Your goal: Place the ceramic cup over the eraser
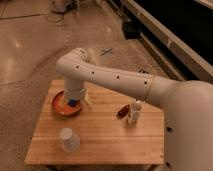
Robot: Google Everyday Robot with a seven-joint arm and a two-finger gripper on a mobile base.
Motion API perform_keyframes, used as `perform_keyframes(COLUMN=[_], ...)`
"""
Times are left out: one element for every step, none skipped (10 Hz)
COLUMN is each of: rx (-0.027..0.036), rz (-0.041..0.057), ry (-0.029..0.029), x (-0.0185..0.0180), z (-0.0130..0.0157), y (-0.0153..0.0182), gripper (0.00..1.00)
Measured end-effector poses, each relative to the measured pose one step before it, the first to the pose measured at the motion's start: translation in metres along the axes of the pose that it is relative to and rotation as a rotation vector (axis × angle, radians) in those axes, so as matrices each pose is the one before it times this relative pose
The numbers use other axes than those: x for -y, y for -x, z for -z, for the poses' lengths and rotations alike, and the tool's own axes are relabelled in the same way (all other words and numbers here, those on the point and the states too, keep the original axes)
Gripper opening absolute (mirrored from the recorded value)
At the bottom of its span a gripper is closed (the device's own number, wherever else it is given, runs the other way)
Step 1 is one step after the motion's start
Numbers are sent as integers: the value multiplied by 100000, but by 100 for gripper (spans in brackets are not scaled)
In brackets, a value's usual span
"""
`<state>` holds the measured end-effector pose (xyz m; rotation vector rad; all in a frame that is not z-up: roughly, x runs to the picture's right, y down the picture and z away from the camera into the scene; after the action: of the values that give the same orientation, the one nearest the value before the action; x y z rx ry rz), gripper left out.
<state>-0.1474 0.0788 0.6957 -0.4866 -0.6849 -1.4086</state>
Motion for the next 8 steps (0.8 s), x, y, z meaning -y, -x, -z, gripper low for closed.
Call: perform_keyframes(rx=[2, -3, -57, -149, -959, -1037, -601, -645], rz=[6, -6, 19, 439, 2635, 3296, 1633, 1340], ry=[-1, 5, -27, 408, 3228, 2948, 2019, 1899], x=[2, -3, 35, 73, 139, 483, 310, 303], z=[1, -2, 25, -63, -354, -511, -434, -421], y=[1, -2, -40, 25, 337, 671, 697, 816], gripper=[80, 80, 80, 80, 80, 80, 80, 80])
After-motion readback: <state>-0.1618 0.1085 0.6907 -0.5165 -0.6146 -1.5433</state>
